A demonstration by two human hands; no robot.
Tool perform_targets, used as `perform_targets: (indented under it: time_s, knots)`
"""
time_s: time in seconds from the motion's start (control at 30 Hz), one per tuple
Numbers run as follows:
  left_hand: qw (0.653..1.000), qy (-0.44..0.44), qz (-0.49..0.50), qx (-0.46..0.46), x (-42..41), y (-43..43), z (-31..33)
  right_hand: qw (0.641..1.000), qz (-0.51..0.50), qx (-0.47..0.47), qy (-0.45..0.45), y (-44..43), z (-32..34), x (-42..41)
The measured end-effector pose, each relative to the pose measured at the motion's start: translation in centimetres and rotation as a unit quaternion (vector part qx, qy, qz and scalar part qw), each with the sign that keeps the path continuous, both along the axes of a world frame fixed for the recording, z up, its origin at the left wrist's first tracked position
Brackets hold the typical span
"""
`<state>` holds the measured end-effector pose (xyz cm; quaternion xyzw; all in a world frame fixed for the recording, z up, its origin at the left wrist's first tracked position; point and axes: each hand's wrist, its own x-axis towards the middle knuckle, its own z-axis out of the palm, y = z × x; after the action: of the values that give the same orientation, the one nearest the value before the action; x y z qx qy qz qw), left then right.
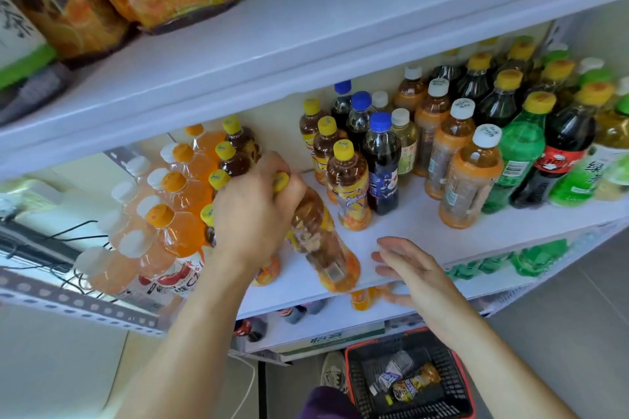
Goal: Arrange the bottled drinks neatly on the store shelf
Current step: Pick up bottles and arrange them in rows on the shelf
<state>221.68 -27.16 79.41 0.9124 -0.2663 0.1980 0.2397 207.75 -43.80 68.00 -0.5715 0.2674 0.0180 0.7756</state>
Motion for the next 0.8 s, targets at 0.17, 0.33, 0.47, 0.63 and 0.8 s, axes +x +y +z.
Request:
perform_targets:
  time_s: [0.17,0.33,0.47,0.63,0.8]
  knots:
    - [0.919,0.203,-0.083,-0.326,-4.0,-0.2,1.6,0.913,0.222,0.343,-0.010,-1.3,1.7,-3.5]
    - [0.794,0.356,-0.063,-0.489,-4.8,-1.3,0.8,0.910,0.207,0.348,-0.090,-1.8,4.0,-5.9]
    - [0.761,0.438,-0.084,-0.472,-5.2,-1.6,-0.7,0.959,0.103,0.230,-0.127,-1.3,5.2,-6.8]
    - [0.703,0.541,-0.061,-0.459,-7.9,-2.6,-2.1,0.987,0.006,0.024,-0.160,-0.5,6.2,-7.4]
    - [0.663,0.567,-0.097,-0.478,-10.8,-5.2,-2.2,0.936,-0.032,-0.303,-0.179,0.2,5.8,-8.3]
